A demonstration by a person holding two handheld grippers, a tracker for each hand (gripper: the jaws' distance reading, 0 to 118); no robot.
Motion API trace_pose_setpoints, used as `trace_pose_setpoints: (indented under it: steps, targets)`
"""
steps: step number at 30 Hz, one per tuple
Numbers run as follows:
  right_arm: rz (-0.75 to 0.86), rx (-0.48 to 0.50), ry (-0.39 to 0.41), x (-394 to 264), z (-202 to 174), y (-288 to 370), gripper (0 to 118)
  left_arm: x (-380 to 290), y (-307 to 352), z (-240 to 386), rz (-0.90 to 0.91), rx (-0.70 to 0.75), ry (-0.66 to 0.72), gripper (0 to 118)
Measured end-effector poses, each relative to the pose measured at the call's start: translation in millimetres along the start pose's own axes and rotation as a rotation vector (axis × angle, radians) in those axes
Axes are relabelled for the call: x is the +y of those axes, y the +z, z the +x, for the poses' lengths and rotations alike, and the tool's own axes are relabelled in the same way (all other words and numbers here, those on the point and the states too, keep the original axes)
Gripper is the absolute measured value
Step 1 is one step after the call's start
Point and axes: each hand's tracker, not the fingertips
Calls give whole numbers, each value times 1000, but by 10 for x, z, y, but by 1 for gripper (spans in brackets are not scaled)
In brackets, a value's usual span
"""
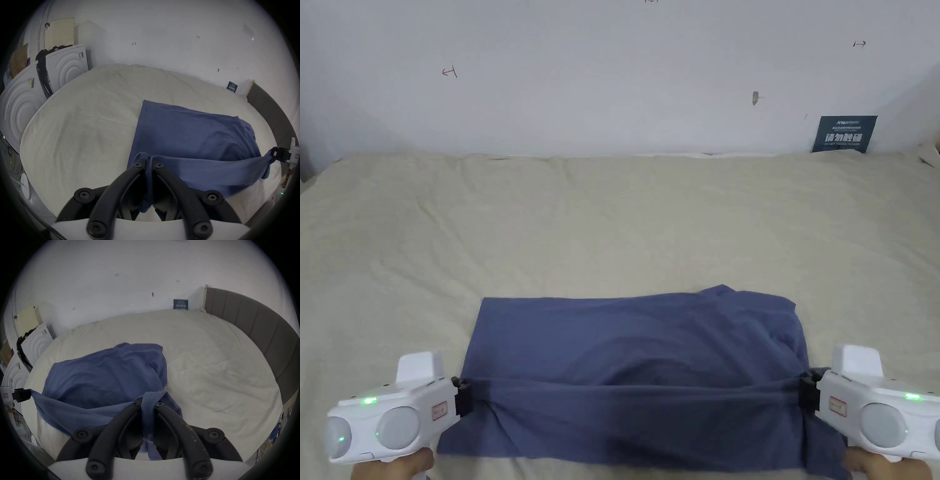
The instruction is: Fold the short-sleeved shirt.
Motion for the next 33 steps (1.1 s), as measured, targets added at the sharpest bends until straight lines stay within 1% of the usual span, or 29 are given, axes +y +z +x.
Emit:
trace_pose_setpoints:
  steps: [4, 6, 8, 10, 11, 12, 13, 14, 15, 16, 17, 18, 19, 22, 26, 29, 32, 33]
  targets:
    - [-102, -22, -31, 20, 15, -506, 12, 22, -491, 35, -96, 38, -15, 7]
    - [-142, -40, -35, -15, 24, -697, 12, -29, -681, 64, -143, 65, -52, 7]
    - [-177, -43, -44, -80, 88, -909, 12, -85, -783, 96, -173, 76, -80, 7]
    - [-173, -35, -49, -120, 100, -938, 13, -120, -777, 113, -142, 79, -92, 7]
    - [-161, -35, -52, -126, 113, -936, 13, -109, -748, 116, -140, 80, -93, 10]
    - [-161, -33, -49, -104, 111, -913, 17, -91, -726, 111, -141, 84, -96, 21]
    - [-158, -32, -44, -83, 107, -878, 25, -76, -683, 111, -142, 97, -96, 36]
    - [-150, -34, -34, -63, 102, -820, 35, -55, -628, 103, -136, 127, -91, 58]
    - [-104, -27, -28, -55, 19, -604, 50, -30, -563, 87, -123, 136, -85, 87]
    - [-58, -11, -27, -35, 9, -485, 66, -5, -484, 73, -104, 136, -68, 106]
    - [-12, 3, -25, -7, -2, -334, 81, 35, -340, 77, -63, 122, -38, 115]
    - [43, 16, -18, 29, -21, -165, 98, 65, -180, 82, -11, 104, -17, 114]
    - [93, 29, -4, 67, -16, 33, 104, 98, -29, 91, 47, 82, -8, 114]
    - [263, 35, 51, 149, -104, 639, 105, 209, 469, 182, 153, 73, -11, 114]
    - [460, 23, 111, 108, -224, 1484, 105, 200, 1161, 355, 342, 57, -70, 114]
    - [576, -3, 109, -58, -270, 1943, 105, 81, 1597, 477, 489, 31, -85, 114]
    - [619, 3, 109, -239, -292, 2226, 105, -113, 1884, 580, 601, 26, -91, 114]
    - [633, 7, 104, -306, -301, 2290, 105, -183, 1935, 605, 633, 22, -98, 112]
